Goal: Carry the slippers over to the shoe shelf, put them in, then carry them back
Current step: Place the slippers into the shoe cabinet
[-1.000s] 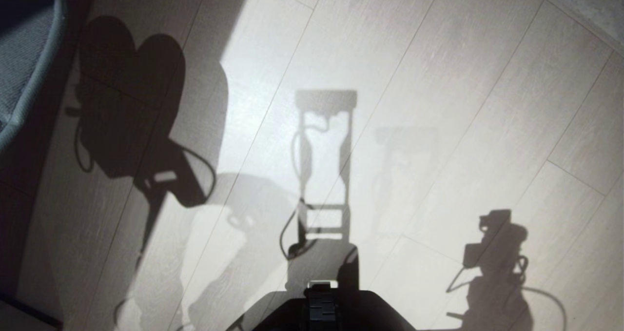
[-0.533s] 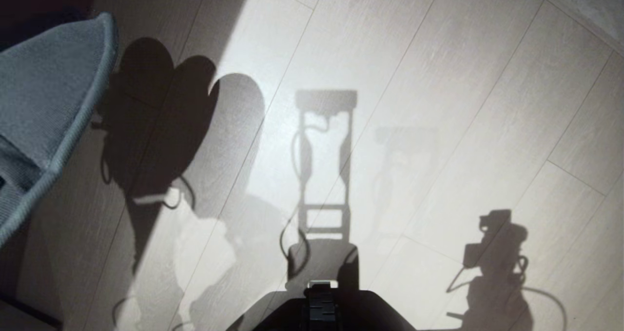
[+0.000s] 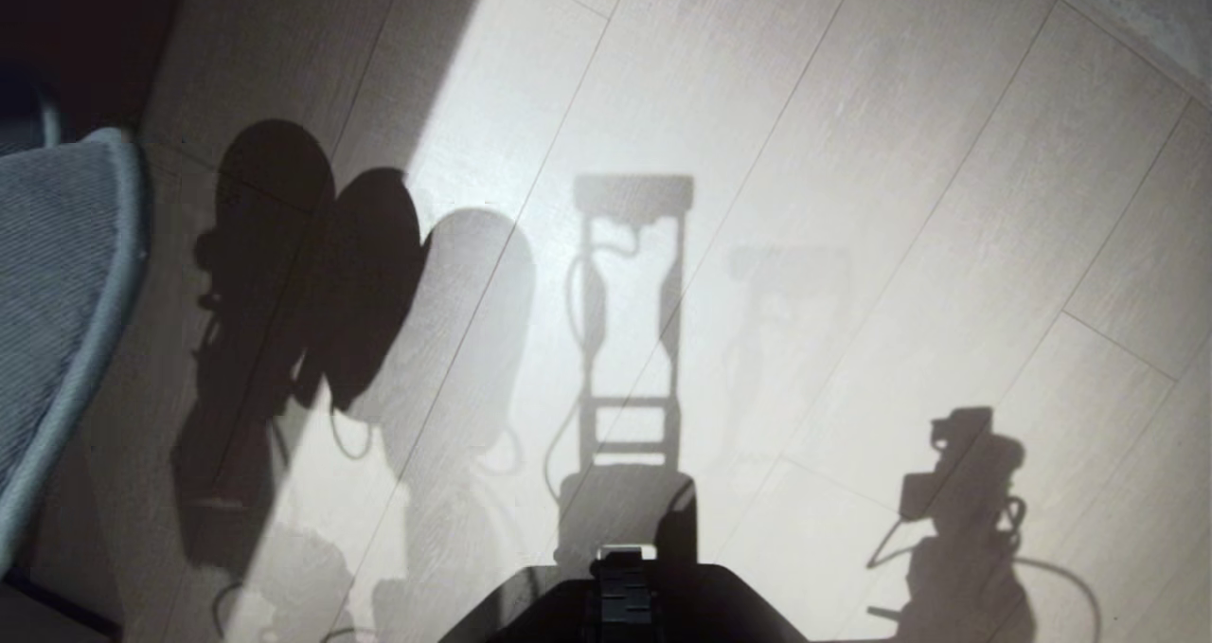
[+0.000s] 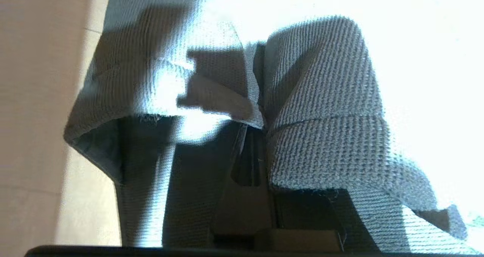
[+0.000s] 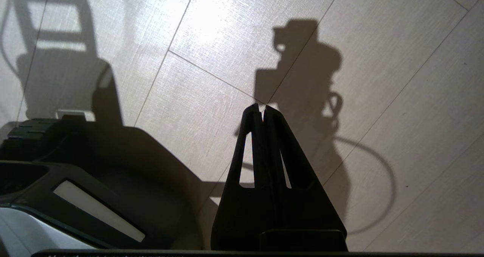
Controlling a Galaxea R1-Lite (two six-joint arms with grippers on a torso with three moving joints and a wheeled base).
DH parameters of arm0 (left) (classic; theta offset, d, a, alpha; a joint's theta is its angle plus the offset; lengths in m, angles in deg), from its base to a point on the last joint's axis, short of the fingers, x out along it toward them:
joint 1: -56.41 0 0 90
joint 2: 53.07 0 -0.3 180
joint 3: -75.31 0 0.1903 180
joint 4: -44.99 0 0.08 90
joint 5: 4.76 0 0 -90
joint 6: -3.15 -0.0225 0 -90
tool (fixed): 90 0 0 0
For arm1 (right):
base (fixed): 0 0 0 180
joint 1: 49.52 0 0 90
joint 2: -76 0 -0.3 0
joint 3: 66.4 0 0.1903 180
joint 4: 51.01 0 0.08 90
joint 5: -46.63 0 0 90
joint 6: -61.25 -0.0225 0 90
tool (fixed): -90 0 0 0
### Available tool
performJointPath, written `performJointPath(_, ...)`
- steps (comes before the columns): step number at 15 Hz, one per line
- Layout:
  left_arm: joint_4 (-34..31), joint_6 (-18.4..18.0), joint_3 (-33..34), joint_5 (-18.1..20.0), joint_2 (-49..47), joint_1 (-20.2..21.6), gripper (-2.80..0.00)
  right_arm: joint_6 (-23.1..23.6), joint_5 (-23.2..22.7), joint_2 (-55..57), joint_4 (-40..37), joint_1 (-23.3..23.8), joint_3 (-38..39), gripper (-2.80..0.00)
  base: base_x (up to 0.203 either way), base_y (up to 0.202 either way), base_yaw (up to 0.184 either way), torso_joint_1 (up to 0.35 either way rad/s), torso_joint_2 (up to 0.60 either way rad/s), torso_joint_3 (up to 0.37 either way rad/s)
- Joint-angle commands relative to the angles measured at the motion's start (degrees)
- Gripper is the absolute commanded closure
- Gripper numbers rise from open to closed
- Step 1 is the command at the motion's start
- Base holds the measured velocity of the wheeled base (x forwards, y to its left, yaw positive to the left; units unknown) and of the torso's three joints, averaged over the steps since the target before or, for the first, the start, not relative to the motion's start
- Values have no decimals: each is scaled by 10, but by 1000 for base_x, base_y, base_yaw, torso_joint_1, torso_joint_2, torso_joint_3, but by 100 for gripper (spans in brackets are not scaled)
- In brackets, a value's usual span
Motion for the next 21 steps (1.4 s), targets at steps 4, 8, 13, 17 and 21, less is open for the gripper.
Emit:
performJointPath(4,-34,-1,46,-83,152,1,0,1,0,-2,0,0,0,0,0,0,0,0,0,0)
performJointPath(8,-34,-3,106,-64,188,37,0,0,0,-2,0,-1,0,0,0,0,0,0,0,0)
performJointPath(13,-27,-2,309,-61,300,40,0,0,0,-2,0,-1,0,0,0,0,0,0,0,0)
performJointPath(17,-34,0,366,-66,309,41,0,1,0,-2,0,0,0,0,0,0,0,0,0,0)
performJointPath(21,-73,-12,366,-62,309,41,0,1,0,-2,0,0,0,0,0,0,0,0,0,0)
